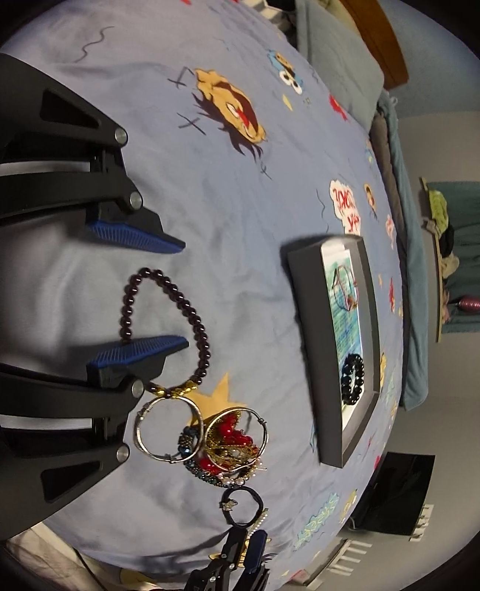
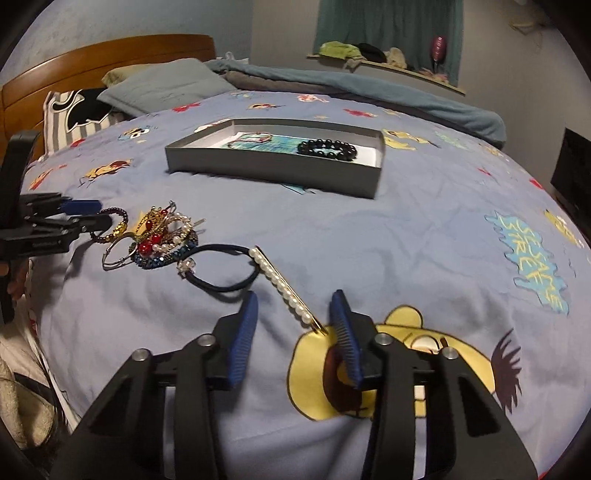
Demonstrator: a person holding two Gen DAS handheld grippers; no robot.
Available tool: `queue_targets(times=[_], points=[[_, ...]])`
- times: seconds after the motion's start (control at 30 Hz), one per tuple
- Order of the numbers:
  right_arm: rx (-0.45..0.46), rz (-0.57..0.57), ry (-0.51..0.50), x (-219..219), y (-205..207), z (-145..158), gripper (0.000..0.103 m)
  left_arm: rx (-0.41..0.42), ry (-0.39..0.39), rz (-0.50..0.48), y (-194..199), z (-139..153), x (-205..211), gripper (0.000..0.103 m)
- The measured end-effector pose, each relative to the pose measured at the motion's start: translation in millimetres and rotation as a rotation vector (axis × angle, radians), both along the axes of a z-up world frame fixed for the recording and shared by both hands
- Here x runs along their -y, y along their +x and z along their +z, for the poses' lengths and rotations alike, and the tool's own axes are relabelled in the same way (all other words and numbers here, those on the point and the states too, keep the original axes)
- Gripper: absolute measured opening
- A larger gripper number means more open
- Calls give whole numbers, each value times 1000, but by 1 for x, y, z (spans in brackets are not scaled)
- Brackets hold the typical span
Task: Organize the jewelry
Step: 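Grasp the dark red bead bracelet with the left gripper while the right grasps the pearl hairpin, then carry the bead bracelet and pearl hairpin into the tray and release both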
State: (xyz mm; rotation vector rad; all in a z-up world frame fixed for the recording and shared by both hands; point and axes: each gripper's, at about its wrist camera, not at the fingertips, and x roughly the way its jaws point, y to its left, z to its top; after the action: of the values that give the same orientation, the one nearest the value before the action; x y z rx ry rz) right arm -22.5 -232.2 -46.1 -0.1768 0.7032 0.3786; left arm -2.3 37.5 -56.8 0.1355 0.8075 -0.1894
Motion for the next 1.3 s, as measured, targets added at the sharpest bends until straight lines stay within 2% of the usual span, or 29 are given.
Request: queue_targets(times=[0.1, 0.17, 0.2, 0.27, 0.33, 0.43, 0.6, 0.73, 0.9, 1.13, 1.3], points=[[14, 21, -31, -5, 4, 2, 33, -9, 14, -30, 6, 0, 4, 35], [13, 35, -44, -8, 7, 2, 22, -18, 27, -53, 7, -1, 7, 26], [6, 39, -49, -9, 8, 1, 18, -19, 34, -61, 7, -1, 8, 23], [-1, 40, -45, -8, 10, 2, 12, -28, 38, -76, 5, -1, 8, 10], [-5, 38, -19, -4, 11, 4, 7, -37, 23, -81, 4, 1, 5, 6], [-12, 16, 33, 5, 14, 10, 5, -47, -20, -79, 4, 6, 0, 6], [-20, -10, 82, 13, 20, 15, 5, -23, -43, -83, 2, 16, -2, 6], [-24, -23, 119, 16, 25, 21, 5, 30, -65, -90, 2, 35, -2, 6], [3, -38, 122, 13, 38, 36, 5, 108, -56, -96, 8, 65, 1, 6], [55, -84, 111, 9, 74, 66, 5, 206, -69, -89, 44, 107, 1, 6], [52, -123, 122, 6, 111, 75, 5, 234, -90, -103, 76, 119, 14, 6]])
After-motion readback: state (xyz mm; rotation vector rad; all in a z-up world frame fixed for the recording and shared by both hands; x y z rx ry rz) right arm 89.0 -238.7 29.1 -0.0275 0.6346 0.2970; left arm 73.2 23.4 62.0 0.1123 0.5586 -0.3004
